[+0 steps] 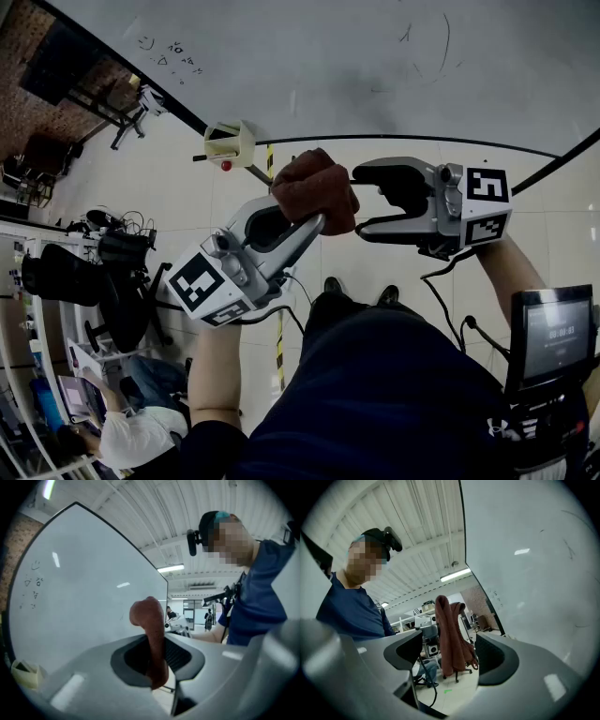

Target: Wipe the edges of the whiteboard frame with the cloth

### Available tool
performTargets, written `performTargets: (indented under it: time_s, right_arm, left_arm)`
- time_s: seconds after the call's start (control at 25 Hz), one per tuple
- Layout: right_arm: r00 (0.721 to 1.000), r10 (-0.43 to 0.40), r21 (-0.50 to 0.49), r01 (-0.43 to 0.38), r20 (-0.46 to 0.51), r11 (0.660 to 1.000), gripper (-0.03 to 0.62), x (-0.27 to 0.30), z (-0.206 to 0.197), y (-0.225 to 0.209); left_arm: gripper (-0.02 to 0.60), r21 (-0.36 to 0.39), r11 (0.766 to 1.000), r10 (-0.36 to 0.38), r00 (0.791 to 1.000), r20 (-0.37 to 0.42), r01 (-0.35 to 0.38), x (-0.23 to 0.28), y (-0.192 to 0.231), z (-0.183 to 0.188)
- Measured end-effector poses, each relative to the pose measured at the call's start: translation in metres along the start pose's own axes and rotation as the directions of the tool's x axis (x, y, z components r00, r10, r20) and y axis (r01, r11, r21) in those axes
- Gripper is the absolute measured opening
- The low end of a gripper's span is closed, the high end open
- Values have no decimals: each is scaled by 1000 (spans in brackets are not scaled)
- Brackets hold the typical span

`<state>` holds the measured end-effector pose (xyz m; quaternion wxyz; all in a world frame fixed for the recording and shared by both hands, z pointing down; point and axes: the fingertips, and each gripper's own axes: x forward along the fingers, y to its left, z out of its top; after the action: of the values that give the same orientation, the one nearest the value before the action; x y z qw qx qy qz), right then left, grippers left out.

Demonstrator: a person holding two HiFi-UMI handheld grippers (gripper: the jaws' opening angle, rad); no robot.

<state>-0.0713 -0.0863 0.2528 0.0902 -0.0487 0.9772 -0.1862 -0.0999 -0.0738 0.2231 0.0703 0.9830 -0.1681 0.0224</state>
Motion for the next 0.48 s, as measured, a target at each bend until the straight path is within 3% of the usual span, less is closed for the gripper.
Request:
performTargets:
  time_s: [0.24,0.4,0.44,0.48]
  right_arm:
    - [990,125,74,-121,-65,990,348,48,10,-2]
    - [988,133,43,-129,-84,991,345,83,19,-20]
    - [988,126,25,-124,-92,992,331,91,21,-24]
    - [988,121,8,-121,-98,993,260,100,23,-28]
  left_arm:
    - [67,16,995,-103,994,24,102,-14,8,16]
    - [67,1,989,-151,988,45,151,-30,37,13]
    - [67,-10,986,-163,985,55,164,-36,44,12]
    - [67,-28,983,-177,982,69,179,-42,52,12]
